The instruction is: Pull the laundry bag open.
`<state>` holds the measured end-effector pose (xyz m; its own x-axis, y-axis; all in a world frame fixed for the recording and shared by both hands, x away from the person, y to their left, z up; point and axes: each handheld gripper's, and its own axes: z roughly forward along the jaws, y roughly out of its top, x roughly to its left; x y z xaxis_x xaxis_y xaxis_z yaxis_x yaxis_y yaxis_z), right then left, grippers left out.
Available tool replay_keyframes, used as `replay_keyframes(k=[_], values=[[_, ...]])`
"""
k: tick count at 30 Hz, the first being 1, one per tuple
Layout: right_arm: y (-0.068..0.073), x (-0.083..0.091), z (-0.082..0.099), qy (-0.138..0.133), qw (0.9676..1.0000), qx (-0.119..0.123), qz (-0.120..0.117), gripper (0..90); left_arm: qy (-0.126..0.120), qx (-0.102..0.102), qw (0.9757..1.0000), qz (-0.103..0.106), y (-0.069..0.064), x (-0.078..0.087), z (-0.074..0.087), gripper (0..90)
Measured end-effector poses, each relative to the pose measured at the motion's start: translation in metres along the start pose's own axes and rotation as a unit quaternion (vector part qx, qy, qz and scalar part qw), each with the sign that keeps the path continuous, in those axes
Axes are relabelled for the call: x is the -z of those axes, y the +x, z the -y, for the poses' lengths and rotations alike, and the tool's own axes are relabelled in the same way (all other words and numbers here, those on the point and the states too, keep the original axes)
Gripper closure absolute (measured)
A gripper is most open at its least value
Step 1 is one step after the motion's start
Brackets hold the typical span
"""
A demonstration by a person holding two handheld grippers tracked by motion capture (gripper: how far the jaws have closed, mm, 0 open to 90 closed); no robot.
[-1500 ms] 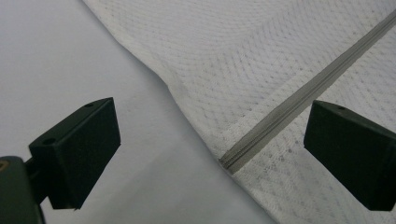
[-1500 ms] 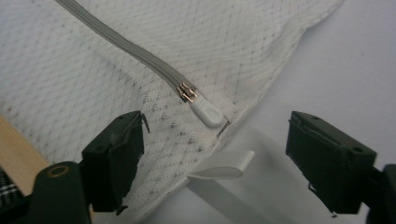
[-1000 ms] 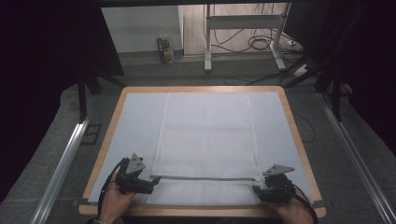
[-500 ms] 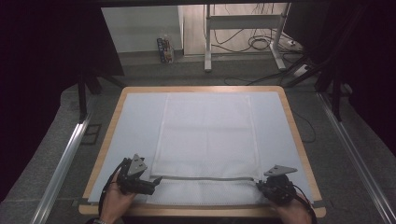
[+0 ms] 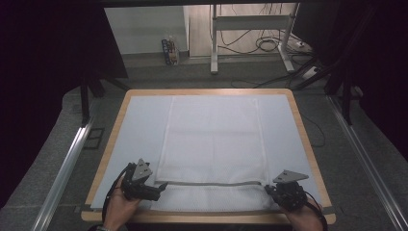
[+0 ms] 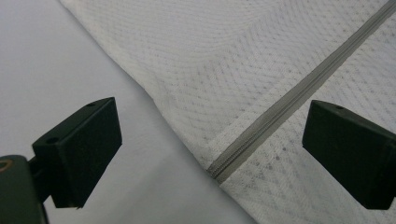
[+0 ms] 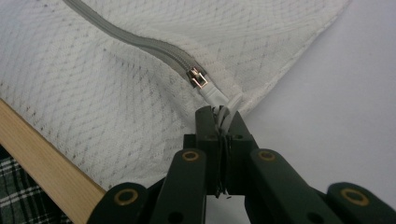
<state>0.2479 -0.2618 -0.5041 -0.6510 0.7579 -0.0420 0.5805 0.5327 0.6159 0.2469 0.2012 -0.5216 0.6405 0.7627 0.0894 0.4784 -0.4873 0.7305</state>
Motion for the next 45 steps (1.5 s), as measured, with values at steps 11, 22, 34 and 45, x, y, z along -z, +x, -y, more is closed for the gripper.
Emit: replay_keyframes(k=[11,22,34,45], values=[[-0.005,-0.001,0.002,0.016,0.9998,-0.010,-0.007,51.0,0.001,0.000,1.0000,-0.001,0.000,0.000,0.000,4.8],[0.012,-0.007,0.001,0.049,0.9985,-0.021,0.015,37.3,0.003,-0.004,1.0000,-0.002,-0.001,0.000,0.000,4.7],[0.022,-0.003,0.003,0.039,0.9978,-0.037,0.038,87.0,-0.001,0.004,1.0000,0.007,-0.002,0.001,-0.003,5.0],[0.013,0.011,0.003,-0.025,0.9994,0.020,0.007,87.9,-0.012,-0.008,0.9980,0.062,-0.017,-0.007,-0.035,4.2]])
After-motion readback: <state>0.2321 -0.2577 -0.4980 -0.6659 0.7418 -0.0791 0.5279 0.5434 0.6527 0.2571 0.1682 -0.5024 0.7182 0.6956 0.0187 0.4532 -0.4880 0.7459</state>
